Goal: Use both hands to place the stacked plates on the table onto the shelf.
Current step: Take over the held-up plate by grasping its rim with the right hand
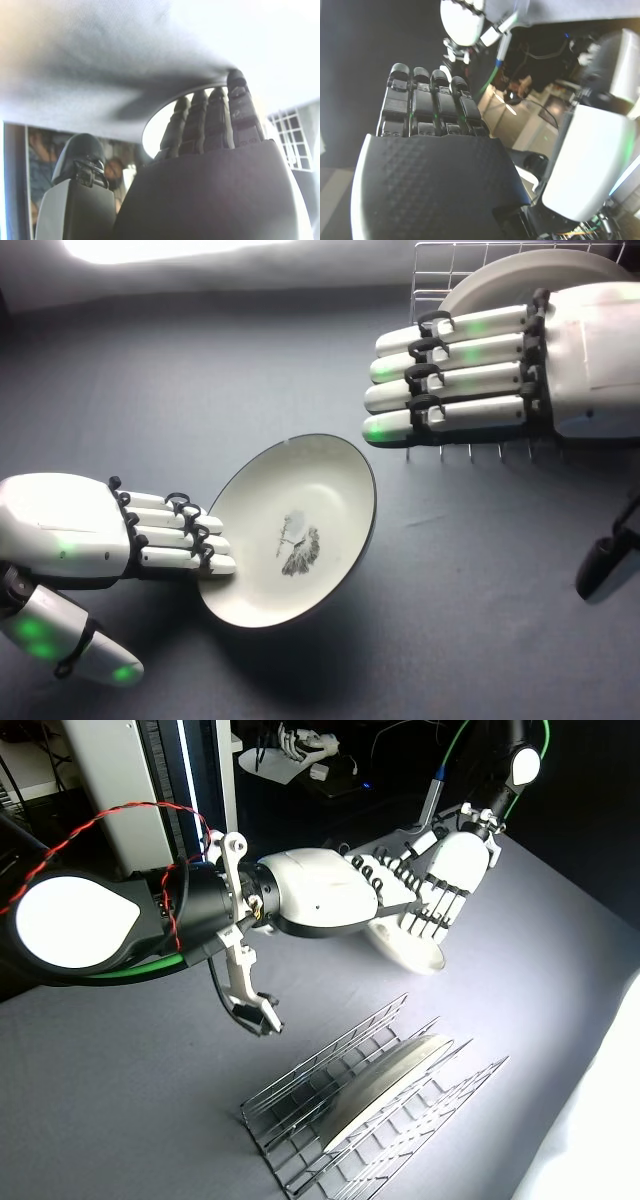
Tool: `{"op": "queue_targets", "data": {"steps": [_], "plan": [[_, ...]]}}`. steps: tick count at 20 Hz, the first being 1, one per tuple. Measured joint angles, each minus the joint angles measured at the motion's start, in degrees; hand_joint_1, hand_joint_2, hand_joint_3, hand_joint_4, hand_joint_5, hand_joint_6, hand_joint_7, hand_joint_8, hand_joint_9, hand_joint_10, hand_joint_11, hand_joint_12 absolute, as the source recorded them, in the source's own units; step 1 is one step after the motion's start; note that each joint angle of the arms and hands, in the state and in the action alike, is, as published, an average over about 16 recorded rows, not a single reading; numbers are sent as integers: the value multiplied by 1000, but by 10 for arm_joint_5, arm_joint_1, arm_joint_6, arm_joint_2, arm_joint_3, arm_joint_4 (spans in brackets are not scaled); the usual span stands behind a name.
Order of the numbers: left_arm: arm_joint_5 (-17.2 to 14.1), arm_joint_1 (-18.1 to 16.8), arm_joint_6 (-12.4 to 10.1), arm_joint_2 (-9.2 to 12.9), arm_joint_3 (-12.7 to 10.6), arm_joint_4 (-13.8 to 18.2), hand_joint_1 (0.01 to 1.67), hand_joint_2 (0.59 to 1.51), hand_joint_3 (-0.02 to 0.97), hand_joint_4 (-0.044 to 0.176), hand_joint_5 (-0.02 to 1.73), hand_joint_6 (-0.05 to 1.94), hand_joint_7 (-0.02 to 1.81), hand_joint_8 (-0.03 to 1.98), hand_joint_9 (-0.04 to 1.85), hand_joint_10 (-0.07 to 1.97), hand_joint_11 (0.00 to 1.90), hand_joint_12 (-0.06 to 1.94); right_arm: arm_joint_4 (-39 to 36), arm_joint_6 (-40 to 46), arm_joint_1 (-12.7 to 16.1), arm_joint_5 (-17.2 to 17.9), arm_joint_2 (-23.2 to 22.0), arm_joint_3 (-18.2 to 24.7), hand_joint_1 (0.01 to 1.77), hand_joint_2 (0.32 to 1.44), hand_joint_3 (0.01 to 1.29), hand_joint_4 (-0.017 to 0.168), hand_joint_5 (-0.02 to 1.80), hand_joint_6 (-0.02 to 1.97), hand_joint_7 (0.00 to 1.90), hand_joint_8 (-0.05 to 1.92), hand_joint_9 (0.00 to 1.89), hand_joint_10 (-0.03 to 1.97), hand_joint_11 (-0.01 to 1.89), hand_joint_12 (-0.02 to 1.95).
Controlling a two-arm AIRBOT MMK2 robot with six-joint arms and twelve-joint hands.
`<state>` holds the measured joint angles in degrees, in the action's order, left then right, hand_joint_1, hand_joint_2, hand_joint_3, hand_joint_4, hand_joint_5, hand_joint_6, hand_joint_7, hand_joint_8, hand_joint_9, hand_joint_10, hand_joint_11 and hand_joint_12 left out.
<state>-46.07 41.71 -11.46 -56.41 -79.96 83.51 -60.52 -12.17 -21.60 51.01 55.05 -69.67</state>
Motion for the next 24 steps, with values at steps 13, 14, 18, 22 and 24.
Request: {"op": "queue_targets", "data": {"steps": [13, 14, 18, 22, 24], "plan": [[-3, 13, -2, -3, -1, -11, 15, 1192, 16, -7, 18, -8, -11, -16, -30, -59, 27, 1, -30, -4, -25, -3, 98, -63, 929, 569, 11, 7, 21, 10, 13, 26, 23, 2, 21, 3], [-3, 13, -2, -3, -1, -11, 15, 1193, 15, -7, 18, -8, -11, -16, -30, -59, 27, 1, -30, -4, -25, -8, 108, -68, 940, 574, 11, 9, 21, 10, 13, 26, 23, 2, 21, 3], [-3, 13, -2, -3, -1, -11, 15, 1194, 16, -7, 18, -9, -10, -16, -29, -58, 26, 1, -29, -6, -27, -30, 148, -84, 964, 584, 11, 15, 21, 10, 13, 26, 23, 2, 20, 2], [-3, 13, -2, -4, -1, -11, 14, 1194, 16, -7, 18, -9, -10, -16, -30, -58, 26, 1, -27, -8, -32, -53, 181, -98, 976, 584, 11, 18, 21, 10, 13, 26, 22, 2, 21, 2], [-2, 13, -2, -4, -1, -12, 14, 1193, 16, -7, 18, -9, -9, -15, -30, -58, 26, 1, -26, -9, -34, -64, 195, -104, 977, 585, 11, 18, 21, 10, 13, 26, 22, 2, 21, 2]]}}
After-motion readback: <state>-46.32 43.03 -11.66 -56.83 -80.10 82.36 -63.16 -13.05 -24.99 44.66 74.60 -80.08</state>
